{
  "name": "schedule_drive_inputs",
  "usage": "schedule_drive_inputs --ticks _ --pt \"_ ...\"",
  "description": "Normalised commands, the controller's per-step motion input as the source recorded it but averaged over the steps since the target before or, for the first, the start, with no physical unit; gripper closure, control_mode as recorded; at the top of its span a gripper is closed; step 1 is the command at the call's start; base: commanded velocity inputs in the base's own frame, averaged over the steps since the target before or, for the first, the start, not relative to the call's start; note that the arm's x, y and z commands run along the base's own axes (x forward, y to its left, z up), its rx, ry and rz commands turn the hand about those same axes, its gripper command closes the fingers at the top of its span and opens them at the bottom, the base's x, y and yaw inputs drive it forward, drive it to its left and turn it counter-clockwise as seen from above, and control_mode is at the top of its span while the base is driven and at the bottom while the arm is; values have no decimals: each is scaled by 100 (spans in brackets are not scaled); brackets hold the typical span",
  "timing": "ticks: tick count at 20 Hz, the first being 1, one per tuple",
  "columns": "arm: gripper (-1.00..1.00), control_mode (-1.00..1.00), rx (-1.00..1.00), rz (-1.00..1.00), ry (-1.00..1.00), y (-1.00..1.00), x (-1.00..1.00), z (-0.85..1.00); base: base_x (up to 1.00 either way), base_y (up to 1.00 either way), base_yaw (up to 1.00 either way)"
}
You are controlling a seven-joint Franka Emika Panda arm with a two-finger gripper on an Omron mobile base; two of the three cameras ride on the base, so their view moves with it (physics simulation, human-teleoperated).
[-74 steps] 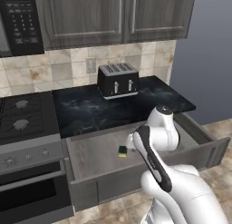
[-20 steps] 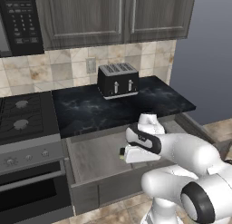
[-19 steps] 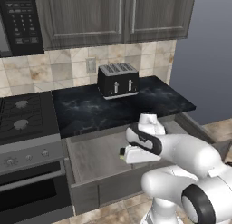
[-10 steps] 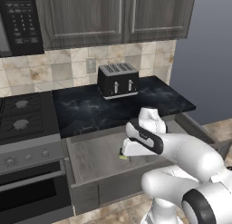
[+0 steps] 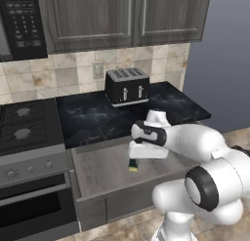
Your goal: Restock the sink supplies by placing the sponge and soap dispenser on the counter and next to the sink. Make sure the soap dispenser is upright.
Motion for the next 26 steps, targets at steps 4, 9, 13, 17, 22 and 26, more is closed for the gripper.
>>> schedule_drive_inputs --ticks 4,9,13,17,22,26 --pt "-100 -100 0 -4 0 0 41 -29 0 0 0" --pt "-100 -100 0 -6 0 0 38 -41 0 0 0" --pt "-100 -100 -2 -13 0 0 25 -42 0 0 0" --pt "-100 -100 -6 -17 4 0 27 -24 0 0 0" --pt "-100 -100 -9 -10 5 0 39 -32 0 0 0" --pt "-100 -100 -2 -10 1 0 36 -23 0 0 0"
